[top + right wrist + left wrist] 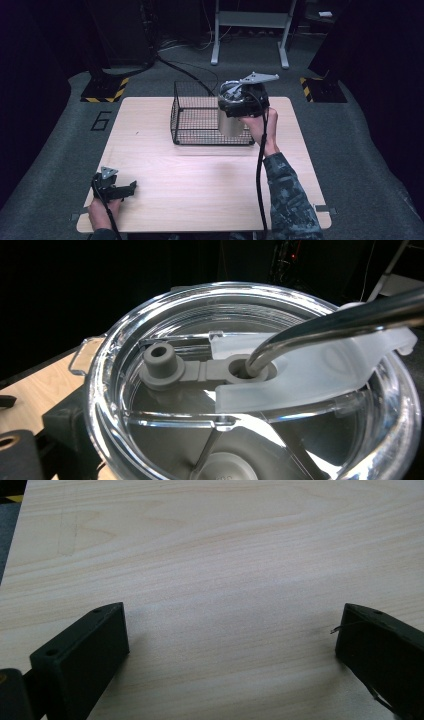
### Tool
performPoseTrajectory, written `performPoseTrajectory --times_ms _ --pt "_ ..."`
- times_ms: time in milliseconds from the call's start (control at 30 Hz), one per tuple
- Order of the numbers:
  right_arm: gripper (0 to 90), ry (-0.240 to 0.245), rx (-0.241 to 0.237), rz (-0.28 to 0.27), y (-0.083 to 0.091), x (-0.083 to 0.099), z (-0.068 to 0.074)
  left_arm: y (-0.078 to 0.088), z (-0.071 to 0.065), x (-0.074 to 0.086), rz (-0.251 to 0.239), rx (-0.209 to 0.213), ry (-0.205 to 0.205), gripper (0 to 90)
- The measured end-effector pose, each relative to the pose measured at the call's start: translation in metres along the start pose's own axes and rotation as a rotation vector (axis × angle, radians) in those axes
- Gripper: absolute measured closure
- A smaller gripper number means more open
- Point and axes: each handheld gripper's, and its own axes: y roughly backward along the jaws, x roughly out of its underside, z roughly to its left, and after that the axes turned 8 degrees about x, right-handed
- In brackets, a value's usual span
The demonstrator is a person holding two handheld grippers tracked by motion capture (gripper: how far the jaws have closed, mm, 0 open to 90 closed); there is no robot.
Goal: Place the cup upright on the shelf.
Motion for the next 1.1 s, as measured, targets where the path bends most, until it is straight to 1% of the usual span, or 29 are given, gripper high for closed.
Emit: performPoseTrajectory --times_ms 100,433,500,567,667,733,767,800,867,900,967,1000,1100 --pt "3.9 0.001 -0.001 0.0 -0.006 -0.004 0.0 0.0 0.0 0.0 0.0 0.0 0.0 0.4" --pt "3.9 -0.004 0.012 -0.002 -0.013 -0.012 -0.002 0.0 0.0 0.0 0.0 0.0 0.0 0.5" --pt "4.0 0.011 0.01 -0.004 -0.015 -0.013 -0.003 0.0 0.0 0.0 0.0 0.0 0.0 0.4" --pt "3.9 0.013 0.014 -0.004 -0.017 -0.014 -0.005 0.0 0.0 0.0 0.0 0.0 0.0 0.5" --pt "3.9 -0.001 0.017 0.005 -0.02 -0.016 -0.005 0.0 0.0 0.0 0.0 0.0 0.0 0.4" --pt "3.9 0.006 0.019 0.001 -0.022 -0.018 -0.007 0.0 0.0 0.0 0.0 0.0 0.0 0.4" --pt "3.9 -0.007 0.024 0.005 -0.023 -0.019 -0.007 0.0 0.0 0.0 0.0 0.0 0.0 0.4" --pt "3.9 -0.001 0.022 0.005 -0.024 -0.019 -0.008 0.0 0.0 0.0 0.0 0.0 0.0 0.4" --pt "3.9 -0.006 0.029 0.01 -0.028 -0.02 -0.009 0.0 0.0 0.0 0.0 0.0 0.0 0.4" --pt "3.9 -0.019 0.031 0.017 -0.029 -0.021 -0.008 0.0 0.0 0.0 0.0 0.0 0.0 0.4" --pt "3.9 -0.014 0.032 0.018 -0.031 -0.021 -0.009 0.0 0.0 0.0 0.0 0.0 0.0 0.4" --pt "3.9 -0.014 0.032 0.016 -0.034 -0.02 -0.01 0.0 0.0 0.0 0.0 0.0 0.0 0.4" --pt "3.9 -0.022 0.034 0.024 -0.037 -0.02 -0.011 0.0 0.0 0.0 0.0 0.0 0.0 0.4"
